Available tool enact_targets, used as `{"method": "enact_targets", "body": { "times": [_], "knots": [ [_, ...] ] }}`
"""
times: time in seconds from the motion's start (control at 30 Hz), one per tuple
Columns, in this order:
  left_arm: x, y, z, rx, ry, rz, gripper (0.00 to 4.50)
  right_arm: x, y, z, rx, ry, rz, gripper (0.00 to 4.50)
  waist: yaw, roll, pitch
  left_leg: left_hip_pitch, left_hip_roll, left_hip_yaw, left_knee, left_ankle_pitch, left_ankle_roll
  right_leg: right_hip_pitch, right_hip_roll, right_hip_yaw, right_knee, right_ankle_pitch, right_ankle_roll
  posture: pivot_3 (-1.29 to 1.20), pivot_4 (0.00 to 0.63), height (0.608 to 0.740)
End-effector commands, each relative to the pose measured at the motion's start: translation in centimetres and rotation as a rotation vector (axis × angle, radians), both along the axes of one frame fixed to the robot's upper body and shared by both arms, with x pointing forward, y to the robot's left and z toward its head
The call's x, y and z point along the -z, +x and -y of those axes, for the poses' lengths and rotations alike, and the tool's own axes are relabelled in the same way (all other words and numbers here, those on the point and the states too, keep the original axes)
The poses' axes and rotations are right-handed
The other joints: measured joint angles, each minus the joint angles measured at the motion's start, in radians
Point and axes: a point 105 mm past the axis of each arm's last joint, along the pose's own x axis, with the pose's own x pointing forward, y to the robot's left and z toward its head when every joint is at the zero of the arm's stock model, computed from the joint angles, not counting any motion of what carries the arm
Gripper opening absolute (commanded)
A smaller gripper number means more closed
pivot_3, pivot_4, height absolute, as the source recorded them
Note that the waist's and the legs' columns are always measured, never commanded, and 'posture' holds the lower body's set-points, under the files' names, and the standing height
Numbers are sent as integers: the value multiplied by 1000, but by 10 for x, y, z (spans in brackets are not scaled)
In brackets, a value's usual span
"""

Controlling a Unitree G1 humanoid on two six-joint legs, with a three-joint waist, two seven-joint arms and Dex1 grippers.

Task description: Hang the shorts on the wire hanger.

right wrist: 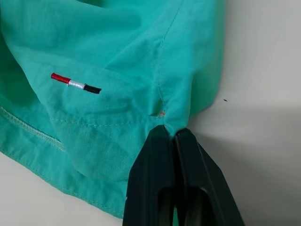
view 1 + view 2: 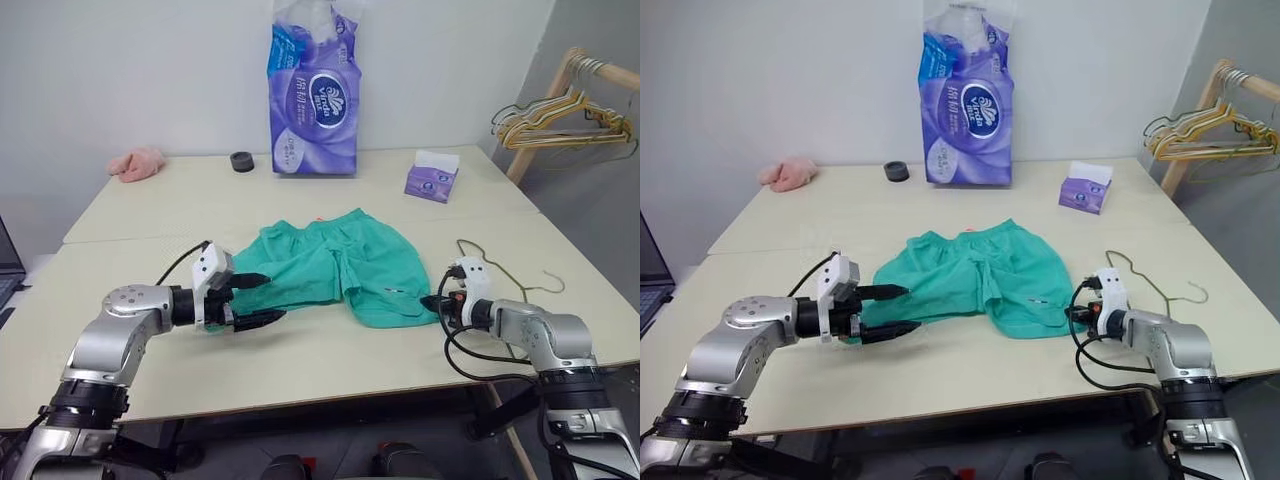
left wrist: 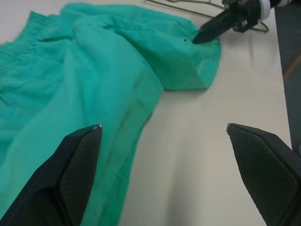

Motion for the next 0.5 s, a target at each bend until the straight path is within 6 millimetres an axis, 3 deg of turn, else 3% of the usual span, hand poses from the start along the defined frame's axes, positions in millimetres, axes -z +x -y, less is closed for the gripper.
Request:
{"method": "enact_targets", "body": {
  "times": [0.03, 0.17, 0.3, 0.4, 0.5],
  "knots": [
    [-43, 16, -6, -30, -70, 112, 4500, -24, -2, -33, -107, 36, 88, 33, -3, 0, 1, 0, 0, 0, 0, 0, 0, 0, 0, 0, 0, 0, 0, -41, 0, 740],
    [-86, 32, -8, -41, -127, 185, 4500, -36, -36, -125, -390, 168, 84, 33, -11, 0, 0, -1, 3, -3, 0, 0, 0, -2, 2, 0, 1, 0, 0, -39, 1, 740],
    [-98, 32, 0, 22, -112, 181, 4500, -41, -63, -196, -600, 218, 79, 33, -26, 1, 1, -2, 10, -5, -1, -1, -1, -6, 4, 1, 4, 0, 0, -39, 5, 740],
    [-88, 27, 5, 64, -66, 147, 4500, -41, -59, -218, -624, 202, 106, 33, -33, 1, 1, -2, 10, -5, -1, -2, -2, -6, 4, 1, 4, 0, 0, -39, 5, 740],
    [-77, 23, 6, 83, -40, 109, 4500, -43, -46, -215, -632, 149, 169, 33, -30, 1, 1, -2, 10, -6, 0, -3, -3, -5, 3, 0, 4, 0, 0, -34, 5, 740]
  ]
}}
